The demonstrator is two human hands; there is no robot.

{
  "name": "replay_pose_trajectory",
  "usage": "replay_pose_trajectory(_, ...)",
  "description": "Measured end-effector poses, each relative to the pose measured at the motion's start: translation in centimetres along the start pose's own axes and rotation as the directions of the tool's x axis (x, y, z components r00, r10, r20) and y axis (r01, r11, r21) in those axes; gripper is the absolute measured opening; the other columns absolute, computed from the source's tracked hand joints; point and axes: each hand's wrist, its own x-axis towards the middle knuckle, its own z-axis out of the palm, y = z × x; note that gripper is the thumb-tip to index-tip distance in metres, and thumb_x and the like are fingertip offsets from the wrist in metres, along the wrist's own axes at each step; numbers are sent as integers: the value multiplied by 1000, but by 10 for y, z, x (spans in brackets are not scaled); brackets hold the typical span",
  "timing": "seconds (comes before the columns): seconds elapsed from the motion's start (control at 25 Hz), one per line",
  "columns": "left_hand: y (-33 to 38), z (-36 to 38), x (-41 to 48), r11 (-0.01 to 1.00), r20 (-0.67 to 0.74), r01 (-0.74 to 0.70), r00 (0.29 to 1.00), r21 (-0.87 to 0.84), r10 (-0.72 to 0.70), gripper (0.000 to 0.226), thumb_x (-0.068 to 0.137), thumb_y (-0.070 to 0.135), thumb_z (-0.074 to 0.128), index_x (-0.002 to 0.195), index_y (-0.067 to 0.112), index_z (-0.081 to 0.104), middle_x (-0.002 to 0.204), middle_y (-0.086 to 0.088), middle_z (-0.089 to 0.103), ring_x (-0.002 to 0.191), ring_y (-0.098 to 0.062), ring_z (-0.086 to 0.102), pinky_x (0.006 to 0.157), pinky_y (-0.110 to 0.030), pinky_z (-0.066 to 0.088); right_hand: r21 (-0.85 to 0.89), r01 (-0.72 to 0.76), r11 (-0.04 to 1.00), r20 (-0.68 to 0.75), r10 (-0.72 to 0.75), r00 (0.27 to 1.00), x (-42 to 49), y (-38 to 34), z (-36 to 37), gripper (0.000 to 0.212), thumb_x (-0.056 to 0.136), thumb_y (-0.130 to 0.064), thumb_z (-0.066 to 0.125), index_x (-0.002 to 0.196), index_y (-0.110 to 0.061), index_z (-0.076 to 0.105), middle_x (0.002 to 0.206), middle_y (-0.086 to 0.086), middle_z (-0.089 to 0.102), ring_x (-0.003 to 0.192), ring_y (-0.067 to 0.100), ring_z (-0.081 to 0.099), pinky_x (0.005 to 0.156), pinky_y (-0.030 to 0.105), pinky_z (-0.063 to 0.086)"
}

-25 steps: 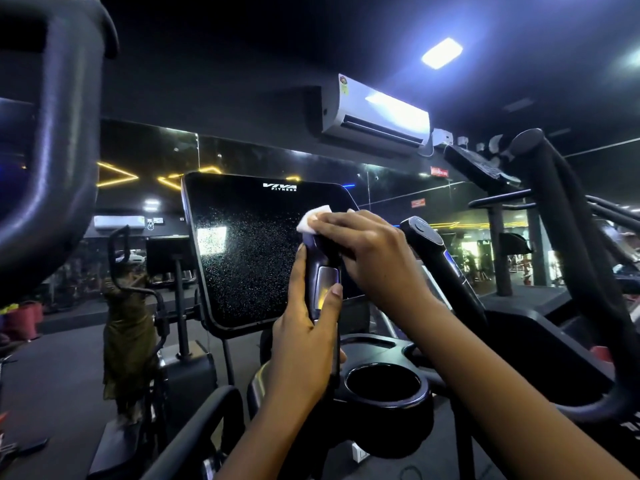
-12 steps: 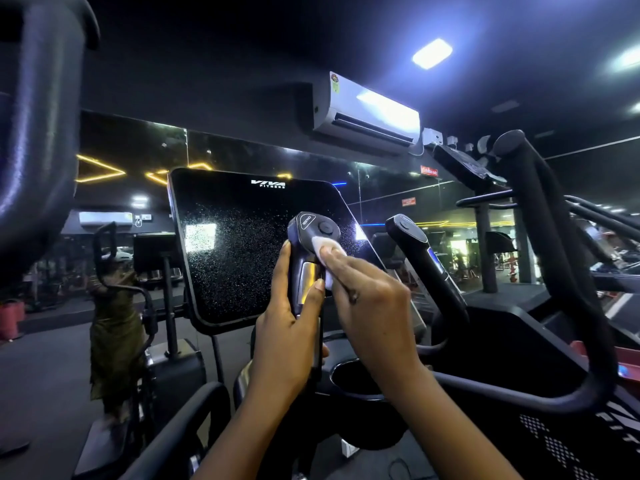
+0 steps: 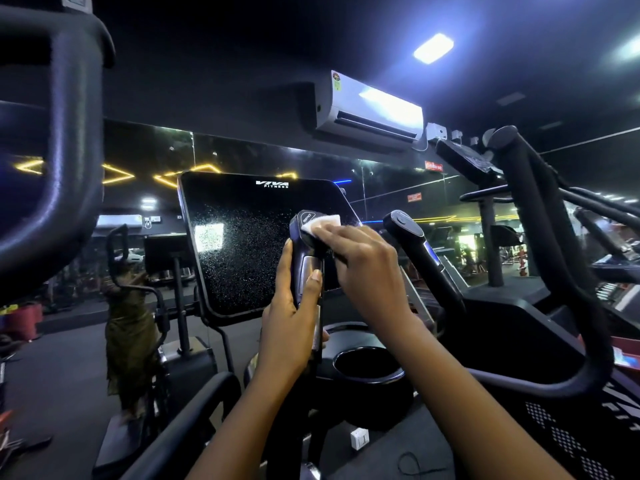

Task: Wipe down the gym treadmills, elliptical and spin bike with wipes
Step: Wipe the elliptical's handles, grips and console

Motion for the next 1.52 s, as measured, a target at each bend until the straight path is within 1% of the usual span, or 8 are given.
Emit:
replay_pose_trajectory(0.24,4,-1,-17,996,-5,21,1000,-86,-22,48,95,55,31,141,45,23,117,34,42,90,28,49,75,1,37,230,-126,965,-79,148,986,-61,-36,-13,31,75,2,59,99,-11,73,99,2,71,90,7,63,84,7,44)
replay_pose_trajectory(0.44,2,2,-20,999,-60,38,997,-27,-40,56,83,71,21,136,55,23,127,36,31,118,8,37,97,-21,29,394,-226,891,65,218,974,-95,-42,-36,33,73,5,63,98,-14,74,101,-6,70,95,0,63,86,12,46)
replay_pose_trajectory(0.68,2,3,-22,999,-55,41,998,6,-40,52,87,62,21,139,52,19,130,27,30,119,4,33,91,-11,30,648,-579,495,247,582,775,-35,-11,-4,36,86,4,57,110,-20,69,108,-7,69,106,3,62,95,32,49)
replay_pose_trajectory(0.8,-1,2,-20,1000,-73,11,997,11,-10,47,89,66,20,135,54,21,131,29,32,121,6,34,97,-18,27,621,-498,605,129,548,827,-56,-31,0,32,86,4,59,109,-15,69,107,-8,69,103,-2,61,89,16,47)
replay_pose_trajectory(1.04,1,3,-21,999,-70,15,997,40,-12,56,89,60,17,143,46,24,108,39,36,92,34,36,77,4,27,478,-321,818,-17,374,927,-107,-49,-12,31,77,3,64,103,-12,72,102,-5,69,99,-3,62,89,10,44)
replay_pose_trajectory(1.24,-5,3,-20,999,-75,28,997,27,-26,52,82,70,16,133,60,22,144,17,38,131,-8,38,103,-28,32,386,-236,892,-33,269,963,-76,-31,-30,29,74,2,67,99,-12,73,100,-7,67,92,1,63,86,12,47)
replay_pose_trajectory(1.36,-12,2,-18,999,-58,35,998,28,-33,77,69,91,15,136,58,32,137,-10,54,121,-31,55,101,-48,45,254,-167,953,-29,180,983,-29,-27,-18,31,76,0,62,101,-13,73,100,1,70,89,15,66,81,21,51)
replay_pose_trajectory(1.52,-7,2,-19,999,-74,27,997,-26,-29,67,85,77,12,142,48,31,130,13,51,105,9,54,86,-3,39,-5,19,1000,13,-19,1000,-55,-43,-15,27,76,-7,62,100,-15,72,96,0,68,72,18,56,67,21,41)
